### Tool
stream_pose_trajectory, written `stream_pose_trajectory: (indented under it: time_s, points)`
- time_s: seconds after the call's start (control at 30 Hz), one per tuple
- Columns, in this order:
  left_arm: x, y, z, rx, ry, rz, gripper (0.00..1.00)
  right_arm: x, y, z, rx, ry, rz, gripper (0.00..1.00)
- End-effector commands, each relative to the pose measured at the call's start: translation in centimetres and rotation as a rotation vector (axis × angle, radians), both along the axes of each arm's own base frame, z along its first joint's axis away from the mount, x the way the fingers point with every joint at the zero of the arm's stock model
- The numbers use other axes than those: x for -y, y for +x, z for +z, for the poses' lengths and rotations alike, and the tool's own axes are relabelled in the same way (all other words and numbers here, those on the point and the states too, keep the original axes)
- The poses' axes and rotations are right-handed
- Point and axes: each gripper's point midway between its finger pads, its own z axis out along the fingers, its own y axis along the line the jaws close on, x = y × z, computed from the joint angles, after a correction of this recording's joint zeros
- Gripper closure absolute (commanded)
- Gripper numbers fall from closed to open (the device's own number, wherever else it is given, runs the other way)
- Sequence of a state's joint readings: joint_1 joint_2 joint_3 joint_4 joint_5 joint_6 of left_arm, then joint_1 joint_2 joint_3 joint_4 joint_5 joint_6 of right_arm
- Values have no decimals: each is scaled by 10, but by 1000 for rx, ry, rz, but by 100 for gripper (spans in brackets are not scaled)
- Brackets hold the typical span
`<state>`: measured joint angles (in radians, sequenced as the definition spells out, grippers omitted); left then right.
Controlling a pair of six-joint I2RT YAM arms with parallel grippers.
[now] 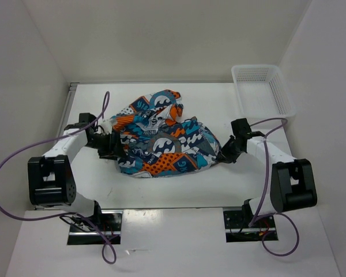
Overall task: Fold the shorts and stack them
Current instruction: Flatten the shorts out
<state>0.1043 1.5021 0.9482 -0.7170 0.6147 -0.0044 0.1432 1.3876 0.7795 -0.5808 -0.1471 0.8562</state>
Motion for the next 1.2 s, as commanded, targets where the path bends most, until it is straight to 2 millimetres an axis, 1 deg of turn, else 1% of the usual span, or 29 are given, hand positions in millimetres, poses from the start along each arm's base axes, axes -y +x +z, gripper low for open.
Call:
stream_pose_trajectory:
  time_s: [0.0, 0.03, 0.1, 0.13, 0.17, 0.2, 0.23, 0.3, 0.33, 0.37, 0.4, 0.43, 0.5, 0.53, 0.6, 0.67, 0.7, 0.77, 0.87, 0.9, 0.97, 1.03, 1.07, 1.1, 1.13, 1.17]
  points:
    - [-15, -4, 4, 33, 84, 29, 30, 6, 22, 8, 59, -40, -33, 67]
    - [-22, -9, 4, 28, 114, 51, 30, 9, 20, 7, 60, -52, -38, 58]
    - [-29, -24, 8, 45, 144, 79, 30, 10, 10, 7, 57, -48, -46, 47]
    - [-31, -29, 14, 84, 148, 91, 33, 10, 4, 4, 48, -45, -59, 39]
    - [-28, -44, 6, 51, 145, 89, 34, 10, 3, 8, 64, -35, -74, 37]
    - [-27, -51, 3, 49, 144, 89, 34, 12, 2, 11, 71, -41, -88, 33]
    - [-23, -58, 3, 65, 130, 85, 34, 15, -4, 9, 61, -56, -93, 30]
    - [-17, -68, -4, 72, 98, 76, 38, 17, -5, 20, 99, -48, -128, 30]
    - [-8, -81, -14, 42, 51, 64, 38, 17, -4, 26, 120, -44, -129, 29]
    - [-4, -78, -16, 64, 29, 57, 38, 19, -5, 30, 131, -48, -146, 29]
    - [0, -76, -16, 85, 2, 49, 38, 19, -4, 38, 165, -41, -148, 29]
    - [1, -65, -13, 136, -9, 43, 36, 19, -4, 41, 176, -39, -148, 29]
    - [2, -58, -13, 166, -15, 31, 28, 16, -4, 42, 173, -24, -140, 29]
    - [3, -52, -16, 190, -22, 27, 25, 14, -5, 42, 170, -11, -133, 30]
    - [8, -56, -31, 164, -56, 18, 20, 7, -11, 32, 131, 22, -113, 30]
    - [11, -51, -35, 203, -62, 3, 19, 0, -11, 31, 134, 59, -95, 31]
    - [11, -46, -37, 225, -68, -1, 19, 1, -15, 25, 114, 55, -95, 31]
    - [13, -46, -41, 231, -68, -10, 19, -4, -19, 17, 97, 80, -82, 32]
    - [14, -43, -46, 238, -68, -20, 25, -6, -18, 14, 95, 92, -86, 32]
    - [14, -42, -48, 238, -68, -20, 29, -7, -22, 9, 75, 97, -83, 32]
    - [15, -39, -49, 260, -58, -28, 31, -7, -23, 7, 74, 96, -83, 32]
    - [17, -36, -48, 279, -57, -40, 35, -7, -21, 6, 73, 100, -91, 34]
    - [19, -35, -47, 288, -57, -49, 37, -7, -25, 0, 54, 96, -92, 35]
    - [19, -35, -47, 288, -57, -49, 40, -7, -23, 1, 61, 102, -100, 37]
    - [21, -36, -47, 288, -58, -58, 45, -5, -25, -3, 54, 90, -105, 37]
    - [20, -37, -49, 278, -51, -55, 56, -5, -22, -4, 58, 91, -104, 39]
